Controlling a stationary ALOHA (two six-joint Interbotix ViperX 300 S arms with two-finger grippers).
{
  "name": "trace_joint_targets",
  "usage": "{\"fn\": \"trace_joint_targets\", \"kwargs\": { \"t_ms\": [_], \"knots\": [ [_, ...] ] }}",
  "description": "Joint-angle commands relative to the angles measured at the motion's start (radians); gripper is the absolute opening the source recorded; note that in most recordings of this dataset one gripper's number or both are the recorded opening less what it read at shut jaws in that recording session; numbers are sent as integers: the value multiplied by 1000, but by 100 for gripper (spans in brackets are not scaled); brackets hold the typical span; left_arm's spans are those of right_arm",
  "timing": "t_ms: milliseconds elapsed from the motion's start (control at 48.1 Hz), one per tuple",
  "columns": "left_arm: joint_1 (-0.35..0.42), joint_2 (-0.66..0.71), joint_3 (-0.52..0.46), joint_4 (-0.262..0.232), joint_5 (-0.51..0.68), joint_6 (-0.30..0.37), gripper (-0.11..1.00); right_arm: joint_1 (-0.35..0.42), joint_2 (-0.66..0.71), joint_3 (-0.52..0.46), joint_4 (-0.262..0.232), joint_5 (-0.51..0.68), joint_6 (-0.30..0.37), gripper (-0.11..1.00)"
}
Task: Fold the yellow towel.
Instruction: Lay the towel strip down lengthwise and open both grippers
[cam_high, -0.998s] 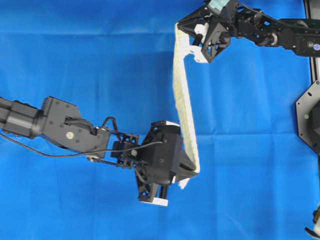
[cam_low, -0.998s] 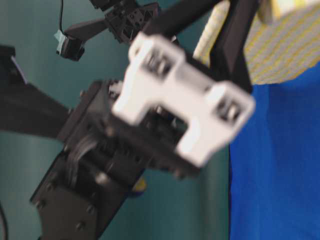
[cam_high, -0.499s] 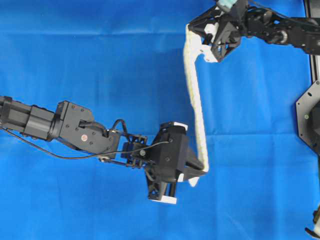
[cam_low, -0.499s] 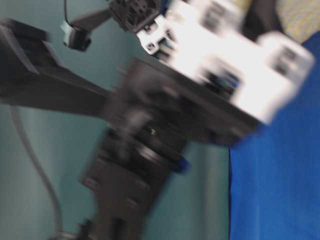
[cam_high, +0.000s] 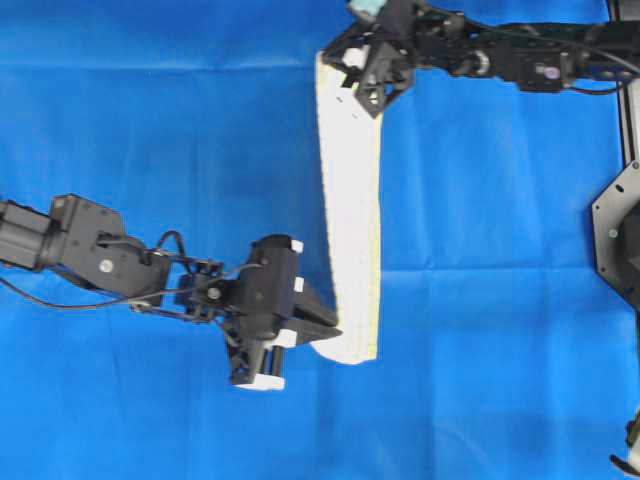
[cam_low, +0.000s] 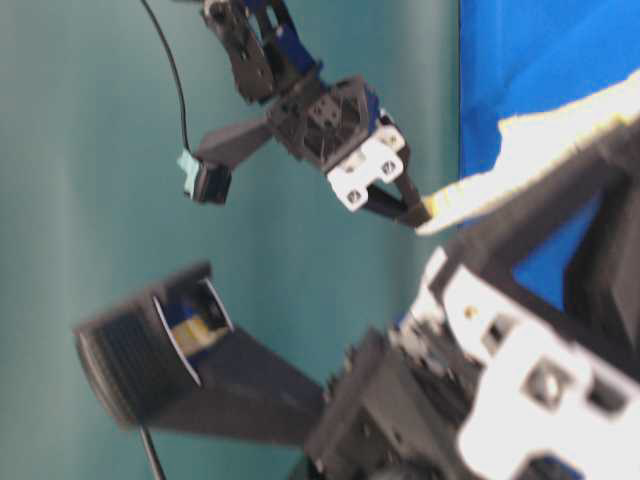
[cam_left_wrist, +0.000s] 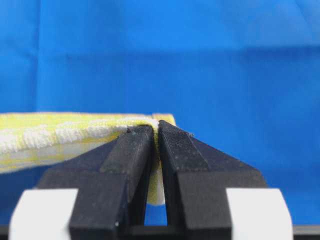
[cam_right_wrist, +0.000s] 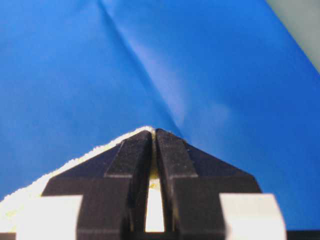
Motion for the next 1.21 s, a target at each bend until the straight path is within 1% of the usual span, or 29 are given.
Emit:
{"fn": "trace_joint_targets", "kwargs": {
  "t_ms": [0,187,520,582,728,770,811,894,936,998,1040,1102,1186],
  "knots": [
    [-87,-52,17,5,-29,-20,3,-14,12,-66,-9,-3,-2,3],
    [-98,-64,51,5,-35,-35,3,6,54,-112,-21,11,-2,3],
    [-94,-63,69,5,-31,-37,4,9,66,-112,-20,11,8,3],
    [-94,-64,72,5,-28,-37,7,9,67,-112,-20,11,9,3],
    [-94,-71,81,5,-12,-37,25,11,69,-112,-20,11,9,4],
    [-95,-74,83,5,8,-35,30,11,69,-110,-20,11,9,9],
    [-97,-81,86,5,41,-35,33,11,69,-109,-20,11,9,18],
    [-98,-104,87,5,137,-37,33,11,63,-100,-20,11,9,42],
    [-103,-127,87,5,210,-37,33,11,58,-92,-20,11,9,57],
    [-115,-158,91,6,311,-37,33,11,48,-77,-21,11,5,69],
    [-123,-181,92,5,374,-37,33,11,37,-64,-21,12,3,72],
    [-130,-212,92,5,449,-37,33,14,15,-41,-23,18,0,70],
    [-133,-253,95,5,517,-37,33,15,-20,-5,-25,23,-2,68]
  ]
}}
